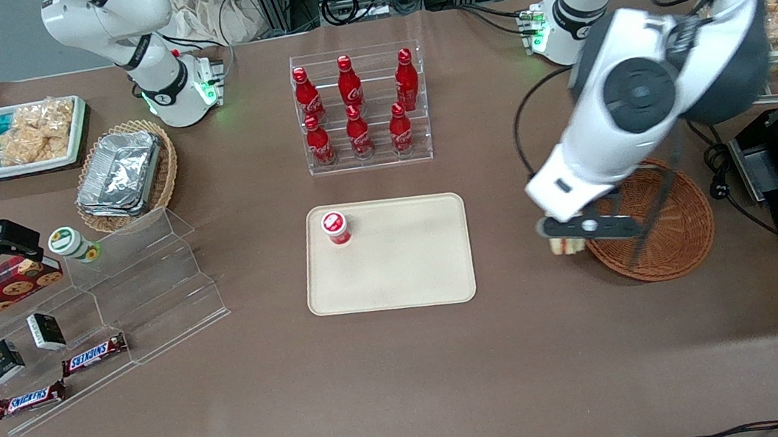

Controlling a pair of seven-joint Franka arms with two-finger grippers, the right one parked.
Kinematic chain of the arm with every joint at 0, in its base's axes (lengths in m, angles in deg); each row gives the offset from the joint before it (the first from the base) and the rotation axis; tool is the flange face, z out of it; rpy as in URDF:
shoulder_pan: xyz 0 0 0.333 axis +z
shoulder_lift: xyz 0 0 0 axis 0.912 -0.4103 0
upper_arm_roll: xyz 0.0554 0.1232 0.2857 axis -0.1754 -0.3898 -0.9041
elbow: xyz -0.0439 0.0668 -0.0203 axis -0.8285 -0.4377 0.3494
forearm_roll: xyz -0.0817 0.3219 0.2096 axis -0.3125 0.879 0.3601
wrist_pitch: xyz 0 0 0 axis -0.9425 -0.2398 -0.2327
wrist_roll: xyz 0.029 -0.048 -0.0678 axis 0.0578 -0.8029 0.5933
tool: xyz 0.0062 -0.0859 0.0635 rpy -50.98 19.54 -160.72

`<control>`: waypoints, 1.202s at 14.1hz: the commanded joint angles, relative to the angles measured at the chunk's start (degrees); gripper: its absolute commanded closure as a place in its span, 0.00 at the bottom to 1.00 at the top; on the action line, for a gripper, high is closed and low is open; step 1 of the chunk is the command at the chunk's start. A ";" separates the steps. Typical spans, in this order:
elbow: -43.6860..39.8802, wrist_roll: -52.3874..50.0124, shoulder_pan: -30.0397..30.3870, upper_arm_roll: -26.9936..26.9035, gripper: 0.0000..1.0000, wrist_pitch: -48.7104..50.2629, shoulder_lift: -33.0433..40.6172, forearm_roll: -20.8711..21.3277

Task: Place sandwich from basket to tray
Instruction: 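Lift the sandwich and carry it with the left gripper to the cream tray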

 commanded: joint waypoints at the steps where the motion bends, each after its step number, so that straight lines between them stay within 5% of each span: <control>1: -2.73 -5.33 -3.58 -0.50 1.00 -0.64 -5.36 0.95; 8: -2.91 -14.83 -12.11 -0.59 1.00 -17.24 -17.40 1.12; 17: -1.59 -14.13 -12.12 -0.59 0.95 -25.35 -23.92 0.60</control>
